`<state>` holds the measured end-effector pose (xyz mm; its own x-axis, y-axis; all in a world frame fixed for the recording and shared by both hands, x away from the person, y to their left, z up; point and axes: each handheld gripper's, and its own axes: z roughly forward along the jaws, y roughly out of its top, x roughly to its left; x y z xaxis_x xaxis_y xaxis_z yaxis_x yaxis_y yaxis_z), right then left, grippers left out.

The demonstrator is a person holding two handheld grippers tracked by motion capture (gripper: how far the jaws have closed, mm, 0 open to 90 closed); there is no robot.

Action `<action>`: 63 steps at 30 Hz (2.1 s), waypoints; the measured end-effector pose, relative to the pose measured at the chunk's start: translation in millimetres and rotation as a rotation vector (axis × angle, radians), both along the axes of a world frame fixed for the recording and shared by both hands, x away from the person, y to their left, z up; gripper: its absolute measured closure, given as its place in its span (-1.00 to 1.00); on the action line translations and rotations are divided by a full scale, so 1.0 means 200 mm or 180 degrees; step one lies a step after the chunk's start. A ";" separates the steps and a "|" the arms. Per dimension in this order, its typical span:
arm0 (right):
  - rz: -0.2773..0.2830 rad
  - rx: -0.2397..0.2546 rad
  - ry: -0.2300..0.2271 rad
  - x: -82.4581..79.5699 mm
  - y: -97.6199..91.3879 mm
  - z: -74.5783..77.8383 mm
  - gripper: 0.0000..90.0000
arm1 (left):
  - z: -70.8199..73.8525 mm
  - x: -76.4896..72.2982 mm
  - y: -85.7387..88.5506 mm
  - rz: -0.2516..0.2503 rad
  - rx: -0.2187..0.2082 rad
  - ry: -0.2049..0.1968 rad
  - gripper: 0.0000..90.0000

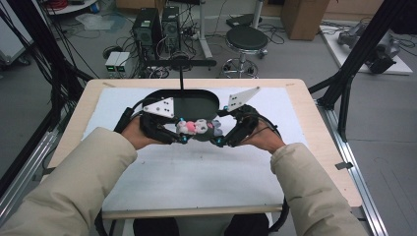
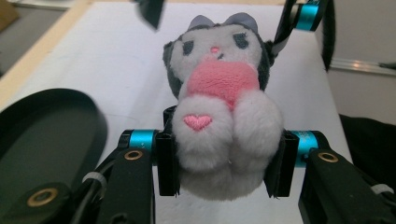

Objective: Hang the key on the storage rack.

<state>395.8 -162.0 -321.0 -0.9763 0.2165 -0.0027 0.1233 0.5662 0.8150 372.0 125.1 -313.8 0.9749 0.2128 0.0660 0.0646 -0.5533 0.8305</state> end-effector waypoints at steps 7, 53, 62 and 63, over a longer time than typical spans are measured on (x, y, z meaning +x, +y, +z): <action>-0.0421 0.0279 0.0044 -0.02 -0.21 -0.04 -0.99 | 0.06 0.04 0.17 0.0680 -0.0203 -0.0023 0.25; -0.1850 0.1080 -0.0266 -0.27 -0.82 -0.44 -0.99 | 0.18 0.20 0.60 0.2657 -0.0363 -0.0393 0.27; -0.1893 0.1265 -0.0414 -0.32 -0.83 -0.48 -0.99 | 0.22 0.25 0.60 0.2750 -0.0365 -0.0402 0.27; -0.1900 0.1320 -0.0462 -0.34 -0.83 -0.50 -0.99 | 0.23 0.26 0.60 0.2759 -0.0353 -0.0406 0.27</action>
